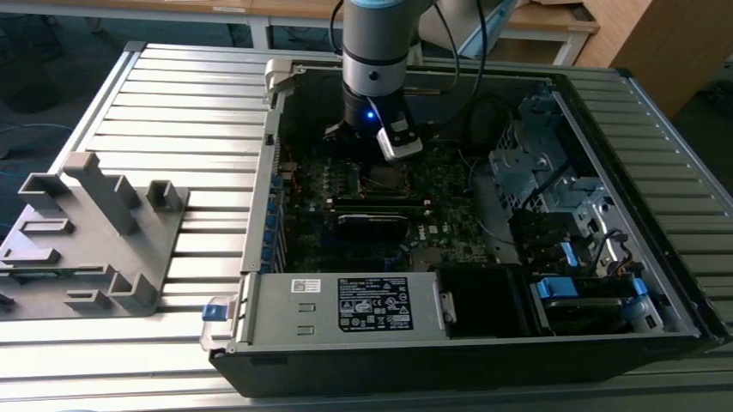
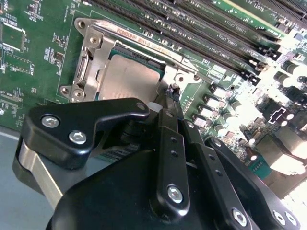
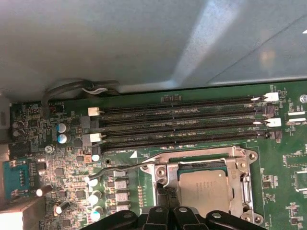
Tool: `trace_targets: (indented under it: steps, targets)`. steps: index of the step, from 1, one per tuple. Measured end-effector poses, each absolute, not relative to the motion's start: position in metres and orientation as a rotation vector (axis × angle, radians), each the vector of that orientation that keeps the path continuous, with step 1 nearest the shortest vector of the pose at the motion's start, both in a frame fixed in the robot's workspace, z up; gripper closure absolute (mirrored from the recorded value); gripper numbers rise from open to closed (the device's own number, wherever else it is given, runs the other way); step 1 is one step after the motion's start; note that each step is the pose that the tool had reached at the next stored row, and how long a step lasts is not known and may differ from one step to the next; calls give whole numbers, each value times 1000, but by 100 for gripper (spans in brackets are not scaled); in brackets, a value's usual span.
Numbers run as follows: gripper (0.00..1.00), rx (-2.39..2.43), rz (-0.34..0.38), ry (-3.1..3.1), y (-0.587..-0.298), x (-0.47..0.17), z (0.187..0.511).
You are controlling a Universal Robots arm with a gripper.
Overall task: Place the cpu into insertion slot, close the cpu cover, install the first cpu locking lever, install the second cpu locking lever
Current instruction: 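Close the cpu cover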
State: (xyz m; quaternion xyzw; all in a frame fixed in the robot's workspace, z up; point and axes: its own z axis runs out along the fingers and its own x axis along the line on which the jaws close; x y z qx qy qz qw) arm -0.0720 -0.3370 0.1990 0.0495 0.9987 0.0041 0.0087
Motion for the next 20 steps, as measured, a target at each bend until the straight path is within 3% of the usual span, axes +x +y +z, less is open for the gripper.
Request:
trace_targets:
  steps: [20]
  targets:
    - [89, 155, 13, 3120, -337, -72, 210]
